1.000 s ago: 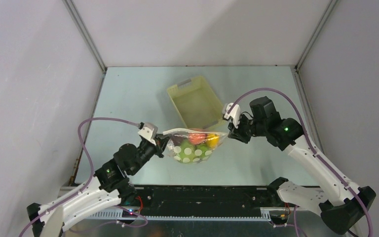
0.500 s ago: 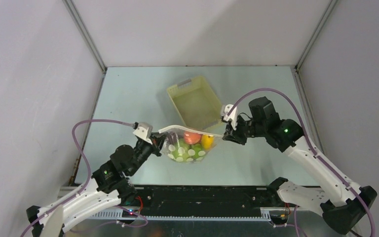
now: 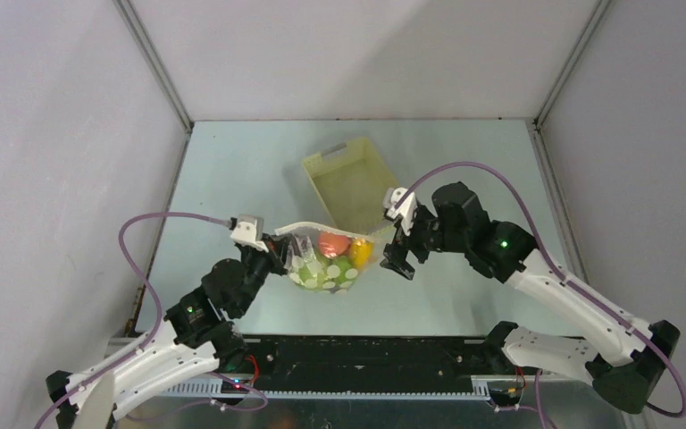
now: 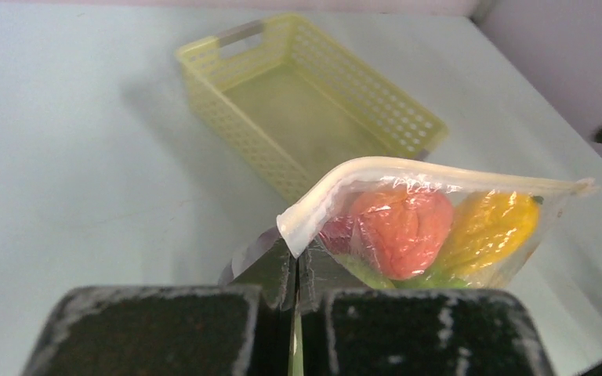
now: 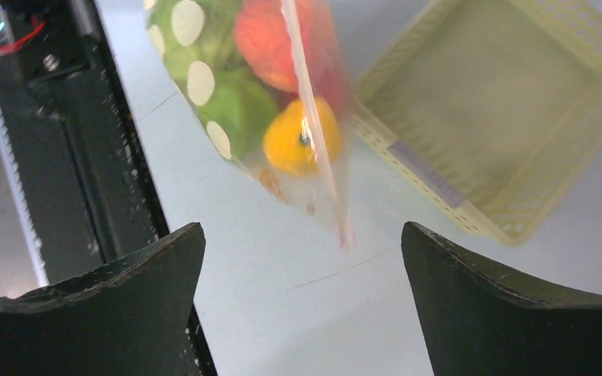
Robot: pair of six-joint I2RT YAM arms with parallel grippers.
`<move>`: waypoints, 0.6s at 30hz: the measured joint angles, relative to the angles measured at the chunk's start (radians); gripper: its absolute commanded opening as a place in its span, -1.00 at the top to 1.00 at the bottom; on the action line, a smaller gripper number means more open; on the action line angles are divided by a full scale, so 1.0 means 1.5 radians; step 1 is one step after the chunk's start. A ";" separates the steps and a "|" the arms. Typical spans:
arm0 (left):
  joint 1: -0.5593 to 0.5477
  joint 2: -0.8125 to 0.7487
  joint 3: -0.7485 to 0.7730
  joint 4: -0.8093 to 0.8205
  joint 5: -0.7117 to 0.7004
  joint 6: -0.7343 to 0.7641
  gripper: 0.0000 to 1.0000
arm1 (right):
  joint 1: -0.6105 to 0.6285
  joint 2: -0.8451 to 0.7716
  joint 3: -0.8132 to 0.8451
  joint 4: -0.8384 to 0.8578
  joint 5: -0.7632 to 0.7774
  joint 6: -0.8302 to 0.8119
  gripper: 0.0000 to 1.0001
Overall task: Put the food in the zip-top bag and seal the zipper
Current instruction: Place the zipper food storage bag at the center of the board.
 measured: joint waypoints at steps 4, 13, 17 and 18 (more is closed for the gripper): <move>0.002 0.036 0.065 -0.083 -0.120 -0.065 0.99 | -0.009 -0.056 -0.022 0.046 0.060 0.054 -0.99; 0.200 0.116 0.131 -0.177 -0.222 -0.170 1.00 | -0.067 -0.169 -0.056 0.106 0.107 0.130 -0.99; 0.327 0.167 0.126 -0.127 -0.200 -0.149 1.00 | -0.075 -0.166 -0.060 0.106 0.115 0.137 -0.99; 0.354 0.181 0.126 -0.114 -0.193 -0.141 0.99 | -0.077 -0.163 -0.062 0.105 0.117 0.137 -0.99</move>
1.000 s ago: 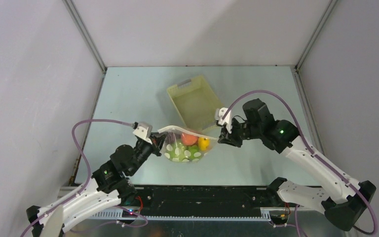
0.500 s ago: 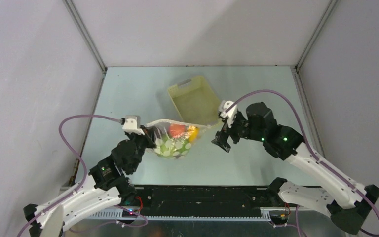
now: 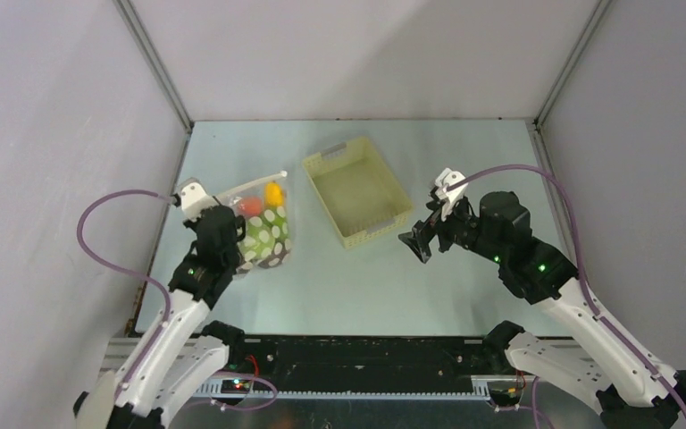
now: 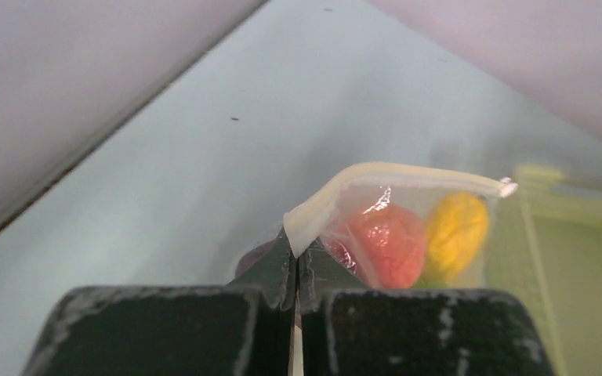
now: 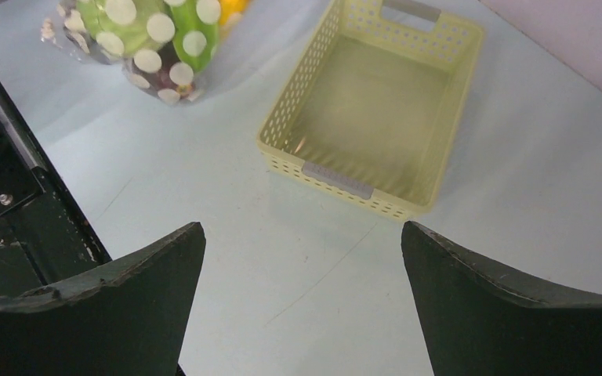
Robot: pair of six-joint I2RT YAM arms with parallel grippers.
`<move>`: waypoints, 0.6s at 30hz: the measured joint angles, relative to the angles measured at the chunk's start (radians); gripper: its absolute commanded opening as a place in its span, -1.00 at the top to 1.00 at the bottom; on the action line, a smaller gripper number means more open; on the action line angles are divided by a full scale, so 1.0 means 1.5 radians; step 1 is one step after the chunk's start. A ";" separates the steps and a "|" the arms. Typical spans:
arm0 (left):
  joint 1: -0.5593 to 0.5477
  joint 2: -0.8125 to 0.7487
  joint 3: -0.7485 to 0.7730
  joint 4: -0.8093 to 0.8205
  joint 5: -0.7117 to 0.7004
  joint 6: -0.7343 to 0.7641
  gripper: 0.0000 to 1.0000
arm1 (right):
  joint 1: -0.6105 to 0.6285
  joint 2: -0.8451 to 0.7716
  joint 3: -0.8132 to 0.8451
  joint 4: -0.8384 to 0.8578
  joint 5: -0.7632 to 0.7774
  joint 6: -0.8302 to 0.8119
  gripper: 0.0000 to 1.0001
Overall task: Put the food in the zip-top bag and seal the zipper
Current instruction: Place the zipper food storage bag at the center of the board.
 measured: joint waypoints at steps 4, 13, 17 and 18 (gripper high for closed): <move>0.130 0.083 0.002 0.047 0.016 0.046 1.00 | -0.013 0.002 -0.006 -0.002 0.007 0.000 -0.99; 0.277 0.184 0.002 0.131 0.035 0.108 -0.31 | -0.046 -0.001 -0.012 0.000 0.011 -0.001 -0.99; 0.284 0.213 0.016 0.123 0.036 0.102 -0.98 | -0.054 -0.011 -0.023 0.002 0.012 0.000 -0.99; 0.284 0.219 0.025 0.113 0.035 0.096 -0.98 | -0.055 -0.015 -0.025 0.003 0.013 0.002 -0.99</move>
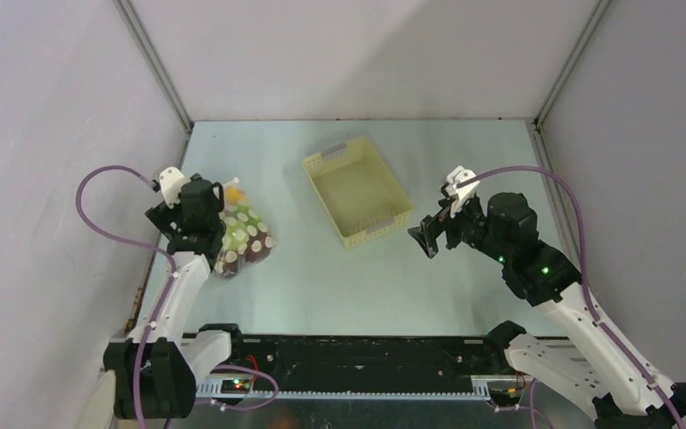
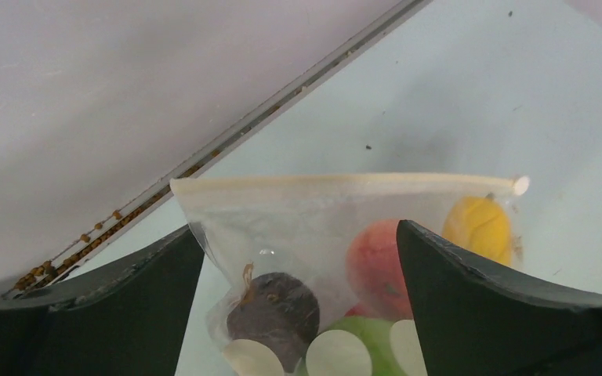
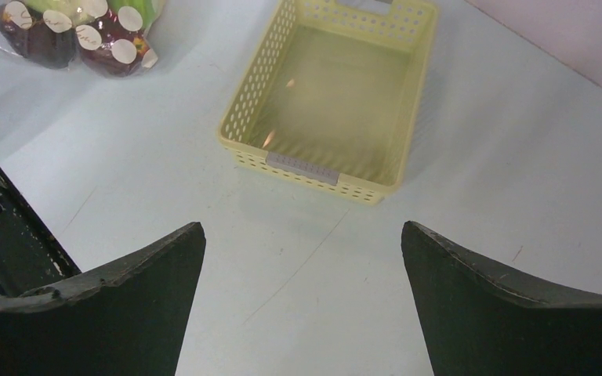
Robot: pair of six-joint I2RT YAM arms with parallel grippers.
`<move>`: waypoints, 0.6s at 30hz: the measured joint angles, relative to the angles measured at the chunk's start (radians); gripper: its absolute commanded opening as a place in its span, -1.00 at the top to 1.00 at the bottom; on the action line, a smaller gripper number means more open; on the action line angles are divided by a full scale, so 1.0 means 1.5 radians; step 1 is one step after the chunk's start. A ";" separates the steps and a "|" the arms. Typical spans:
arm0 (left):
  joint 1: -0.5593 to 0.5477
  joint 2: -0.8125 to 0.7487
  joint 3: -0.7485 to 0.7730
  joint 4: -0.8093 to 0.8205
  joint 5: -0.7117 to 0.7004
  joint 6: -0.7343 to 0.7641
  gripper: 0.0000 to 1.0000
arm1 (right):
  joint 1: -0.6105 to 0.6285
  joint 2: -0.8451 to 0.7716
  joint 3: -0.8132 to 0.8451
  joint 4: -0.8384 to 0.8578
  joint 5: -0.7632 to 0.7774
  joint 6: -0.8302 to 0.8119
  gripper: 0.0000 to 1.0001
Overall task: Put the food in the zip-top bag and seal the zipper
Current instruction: Place the zipper food storage bag at the center of the board, then reset both arms
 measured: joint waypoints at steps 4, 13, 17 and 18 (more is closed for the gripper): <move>0.001 0.002 0.060 -0.054 -0.001 -0.030 -0.99 | -0.006 -0.014 -0.005 0.001 0.012 0.022 -0.99; 0.001 -0.115 0.207 -0.225 0.056 -0.124 -0.99 | -0.081 -0.035 -0.005 -0.012 0.165 0.208 -0.99; 0.001 -0.207 0.207 -0.228 0.201 -0.156 -0.99 | -0.139 -0.035 -0.005 -0.048 0.234 0.276 -0.99; 0.001 -0.226 0.190 -0.215 0.247 -0.164 -0.99 | -0.157 -0.035 -0.005 -0.059 0.245 0.294 -0.99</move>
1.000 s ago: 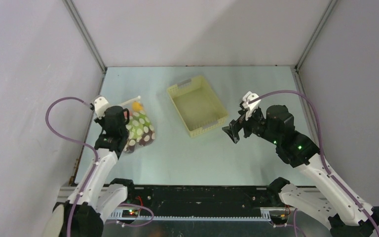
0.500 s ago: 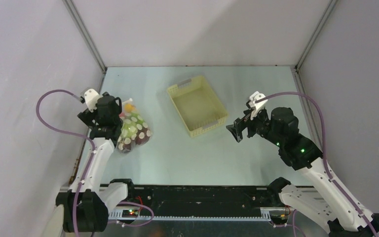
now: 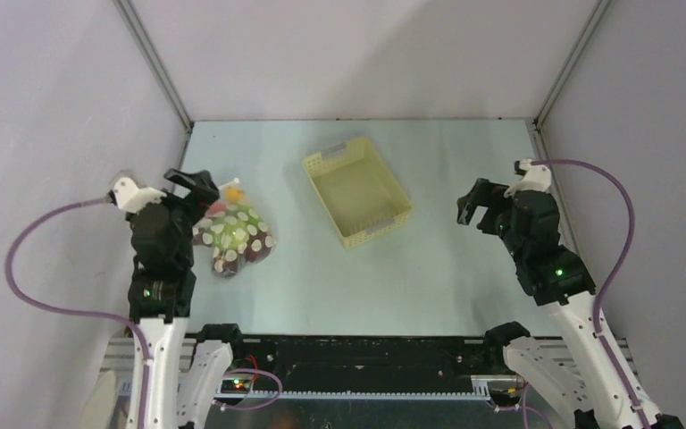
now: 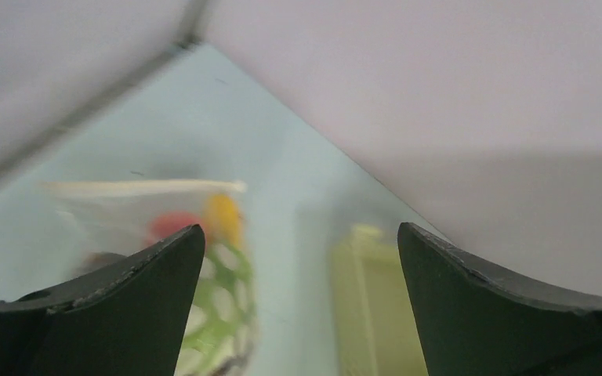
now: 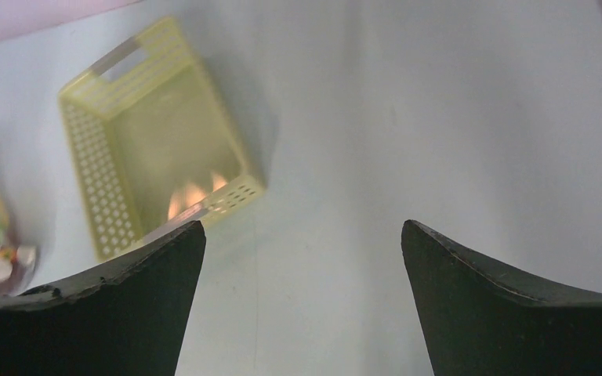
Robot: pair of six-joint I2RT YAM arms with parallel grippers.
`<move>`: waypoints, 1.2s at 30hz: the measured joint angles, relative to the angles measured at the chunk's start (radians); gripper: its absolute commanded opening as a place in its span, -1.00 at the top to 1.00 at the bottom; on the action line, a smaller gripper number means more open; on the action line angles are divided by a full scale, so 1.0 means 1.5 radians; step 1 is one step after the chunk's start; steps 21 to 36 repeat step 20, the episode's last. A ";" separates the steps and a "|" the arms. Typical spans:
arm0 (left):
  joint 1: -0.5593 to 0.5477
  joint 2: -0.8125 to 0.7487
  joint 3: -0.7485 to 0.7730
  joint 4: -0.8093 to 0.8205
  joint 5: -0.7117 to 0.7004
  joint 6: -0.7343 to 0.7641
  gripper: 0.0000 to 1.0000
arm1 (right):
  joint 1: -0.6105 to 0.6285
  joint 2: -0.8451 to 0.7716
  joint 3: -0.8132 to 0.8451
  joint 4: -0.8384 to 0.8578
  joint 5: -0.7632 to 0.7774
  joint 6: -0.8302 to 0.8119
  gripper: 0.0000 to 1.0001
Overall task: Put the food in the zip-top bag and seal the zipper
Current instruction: Reset both arms
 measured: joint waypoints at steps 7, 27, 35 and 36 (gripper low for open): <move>-0.098 -0.043 -0.126 0.023 0.213 -0.038 -0.99 | -0.110 -0.018 -0.026 -0.055 0.024 0.082 -0.99; -0.181 -0.056 -0.115 -0.045 0.174 -0.018 -0.99 | -0.125 -0.115 -0.089 -0.101 0.045 0.101 -0.95; -0.181 -0.056 -0.115 -0.045 0.174 -0.018 -0.99 | -0.125 -0.115 -0.089 -0.101 0.045 0.101 -0.95; -0.181 -0.056 -0.115 -0.045 0.174 -0.018 -0.99 | -0.125 -0.115 -0.089 -0.101 0.045 0.101 -0.95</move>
